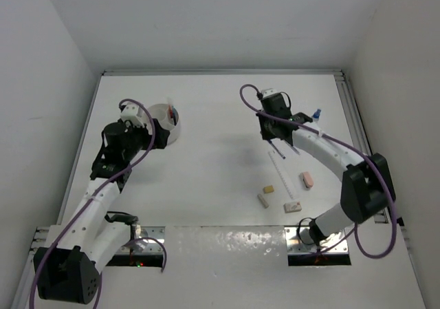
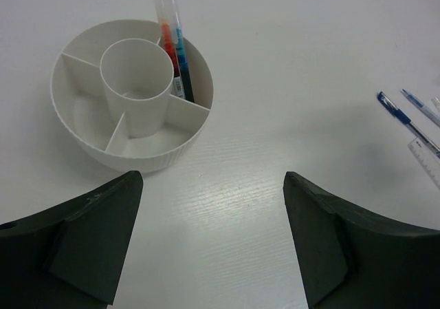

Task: Sort the stationery into containers
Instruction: Place the pen in the storage box, then pick up the pen from the center of the board.

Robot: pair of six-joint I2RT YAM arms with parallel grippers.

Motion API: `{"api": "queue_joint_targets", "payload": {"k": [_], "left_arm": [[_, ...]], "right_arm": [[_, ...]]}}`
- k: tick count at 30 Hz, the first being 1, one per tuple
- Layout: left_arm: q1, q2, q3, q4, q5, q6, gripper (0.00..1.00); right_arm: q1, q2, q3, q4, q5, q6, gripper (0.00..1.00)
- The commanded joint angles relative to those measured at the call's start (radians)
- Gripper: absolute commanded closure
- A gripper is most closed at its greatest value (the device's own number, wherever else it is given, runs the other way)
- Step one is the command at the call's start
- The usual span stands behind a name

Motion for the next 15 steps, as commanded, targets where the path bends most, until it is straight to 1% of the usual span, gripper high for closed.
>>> {"api": "queue_joint_targets", "payload": {"k": [1,2,3,4,5,7,10,15], "left_arm": [[-0.003,-0.006,0.012,0.042,0.023,-0.008,0.18],[-0.003,-0.008,0.012,0.037,0.023,-0.006,0.19],[-0.002,-0.011,0.013,0.034,0.023,-0.006,0.19],[-0.003,-0.017,0.013,0.029,0.020,-0.008,0.19],[-0.003,-0.020,0.013,0.020,0.017,-0.008,0.19],[-0.005,-0.024,0.013,0.013,0.011,-0.005,0.19],[-0.002,-0.026,0.013,0.000,0.005,-0.005,0.19],[0.001,-0.018,0.018,0.006,0.011,-0.009,0.19]], "right_arm": [[-0.046,0.116,0.131,-0.163,0.050,-0.079,0.90],[-0.061,0.190,0.159,-0.213,0.068,-0.097,0.89],[-0.067,0.229,0.217,-0.238,0.082,-0.108,0.85],[-0.072,0.261,0.242,-0.256,0.091,-0.122,0.77],[-0.080,0.325,0.283,-0.287,0.099,-0.143,0.74],[-0.086,0.373,0.308,-0.296,0.117,-0.158,0.69],[-0.104,0.430,0.325,-0.269,0.108,-0.188,0.68],[-0.143,0.501,0.348,-0.204,0.022,-0.237,0.67]]}}
